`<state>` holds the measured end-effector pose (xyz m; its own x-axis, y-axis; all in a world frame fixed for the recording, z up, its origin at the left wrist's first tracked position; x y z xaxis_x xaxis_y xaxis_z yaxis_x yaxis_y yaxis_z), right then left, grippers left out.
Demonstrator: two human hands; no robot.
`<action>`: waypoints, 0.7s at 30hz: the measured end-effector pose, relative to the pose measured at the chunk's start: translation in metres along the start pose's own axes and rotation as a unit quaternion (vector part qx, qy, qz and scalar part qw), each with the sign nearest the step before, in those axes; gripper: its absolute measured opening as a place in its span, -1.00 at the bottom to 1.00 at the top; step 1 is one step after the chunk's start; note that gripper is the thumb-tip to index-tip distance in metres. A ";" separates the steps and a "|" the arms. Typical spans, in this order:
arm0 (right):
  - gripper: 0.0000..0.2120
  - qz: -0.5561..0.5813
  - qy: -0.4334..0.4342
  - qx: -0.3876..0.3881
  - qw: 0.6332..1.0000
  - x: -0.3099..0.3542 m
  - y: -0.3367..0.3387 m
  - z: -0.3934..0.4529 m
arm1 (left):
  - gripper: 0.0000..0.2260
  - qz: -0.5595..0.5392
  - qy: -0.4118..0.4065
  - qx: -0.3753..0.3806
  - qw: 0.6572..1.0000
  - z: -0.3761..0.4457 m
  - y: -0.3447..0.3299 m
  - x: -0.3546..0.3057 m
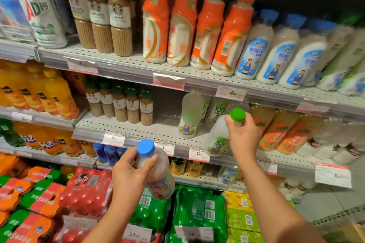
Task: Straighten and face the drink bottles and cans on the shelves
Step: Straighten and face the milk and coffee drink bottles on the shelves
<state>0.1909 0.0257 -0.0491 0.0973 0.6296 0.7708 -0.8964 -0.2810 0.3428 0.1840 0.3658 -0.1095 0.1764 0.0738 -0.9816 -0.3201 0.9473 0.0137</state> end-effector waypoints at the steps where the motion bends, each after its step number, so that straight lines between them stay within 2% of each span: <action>1: -0.71 -0.022 -0.005 0.005 1.000 -0.001 -0.007 0.003 | -0.74 0.004 -0.003 -0.003 1.000 0.001 0.001 0.000; 5: -0.51 -0.069 -0.021 0.023 0.997 -0.001 -0.028 0.018 | -0.74 0.005 0.004 -0.014 1.000 0.006 0.004 0.002; 8: -0.59 -0.069 -0.052 0.046 0.995 0.002 -0.047 0.033 | -0.72 0.009 0.008 -0.013 1.000 0.007 0.006 0.003; 12: -0.59 -0.072 -0.120 0.074 0.987 0.003 -0.072 0.047 | -0.71 0.011 0.009 -0.012 1.000 0.008 0.006 0.003; 13: -0.60 -0.052 -0.124 0.077 0.988 0.004 -0.078 0.047 | -0.70 0.014 0.008 -0.012 1.000 0.008 0.005 0.003; 16: -0.36 0.005 -0.088 0.077 0.993 0.016 -0.089 0.048 | -0.71 0.023 0.010 -0.002 1.000 0.007 0.000 0.003; 18: -0.27 0.017 -0.083 0.077 0.993 0.017 -0.094 0.050 | -0.72 0.028 0.011 0.004 1.000 0.006 -0.004 0.001; 21: -0.32 0.028 -0.093 0.084 0.992 0.017 -0.096 0.053 | -0.70 0.041 0.011 0.013 0.999 0.006 -0.013 -0.002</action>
<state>0.3013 0.0248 -0.0407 0.1407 0.4702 0.8713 -0.8190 -0.4392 0.3693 0.1929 0.3550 -0.1062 0.1309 0.1442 -0.9808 -0.3080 0.9463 0.0981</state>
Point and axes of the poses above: each hand's wrist, its own z-axis towards the middle knuckle, its own y-axis out of the back of the hand, x = y × z, the point moved 5 cm from there along z, towards the middle knuckle, and after that the axes turned 14 degrees about -x, right-handed, at the moved point
